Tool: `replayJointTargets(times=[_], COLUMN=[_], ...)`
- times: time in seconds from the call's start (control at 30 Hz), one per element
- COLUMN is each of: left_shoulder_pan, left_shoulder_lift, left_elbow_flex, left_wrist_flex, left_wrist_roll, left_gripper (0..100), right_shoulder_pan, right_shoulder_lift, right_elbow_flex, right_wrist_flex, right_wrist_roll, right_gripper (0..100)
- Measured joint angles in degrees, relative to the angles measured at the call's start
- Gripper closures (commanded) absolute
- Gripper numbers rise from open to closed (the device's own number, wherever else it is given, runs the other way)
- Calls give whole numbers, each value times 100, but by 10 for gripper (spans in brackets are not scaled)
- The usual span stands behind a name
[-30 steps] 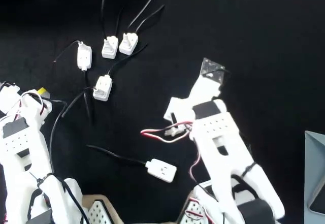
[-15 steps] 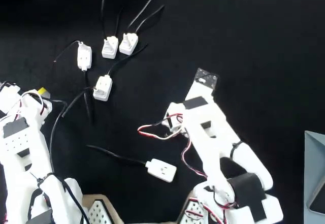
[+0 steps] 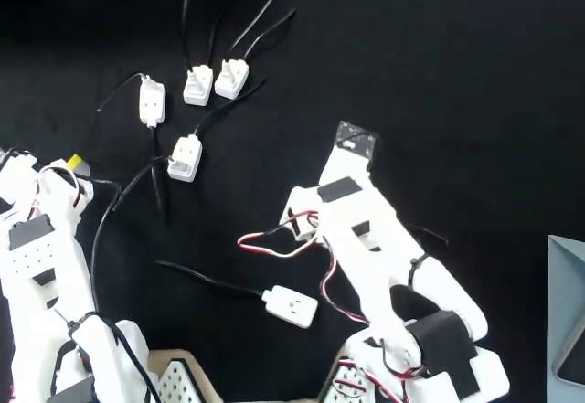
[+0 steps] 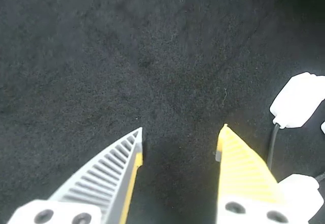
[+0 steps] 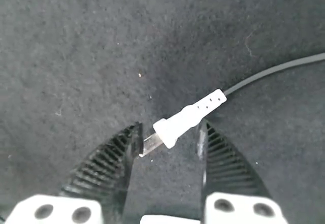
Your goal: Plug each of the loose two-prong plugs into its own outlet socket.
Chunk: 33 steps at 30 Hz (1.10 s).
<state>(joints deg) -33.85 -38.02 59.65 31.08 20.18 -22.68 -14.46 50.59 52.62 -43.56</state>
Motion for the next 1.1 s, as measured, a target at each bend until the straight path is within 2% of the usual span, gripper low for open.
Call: replayJointTargets(times=[0.07, 0.2, 0.27, 0.57, 0.7, 0.9, 1.1], left_shoulder_pan=[0, 0, 0, 0, 0, 0, 0], left_shoulder_lift=[0, 0, 0, 0, 0, 0, 0], left_elbow_flex=[0, 0, 0, 0, 0, 0, 0], left_wrist_flex=[0, 0, 0, 0, 0, 0, 0], left_wrist_roll=[0, 0, 0, 0, 0, 0, 0], left_gripper=[762, 762, 762, 762, 762, 762, 762], right_shoulder_pan=[0, 9, 9, 9, 9, 237, 255], right_shoulder_lift=[0, 0, 0, 0, 0, 0, 0], right_elbow_flex=[9, 9, 9, 26, 26, 26, 26], right_wrist_flex=[-44, -70, -70, -70, -70, -70, -70], right_wrist_roll=[0, 0, 0, 0, 290, 475, 475], right_gripper=[863, 989, 962, 985, 947, 770, 800])
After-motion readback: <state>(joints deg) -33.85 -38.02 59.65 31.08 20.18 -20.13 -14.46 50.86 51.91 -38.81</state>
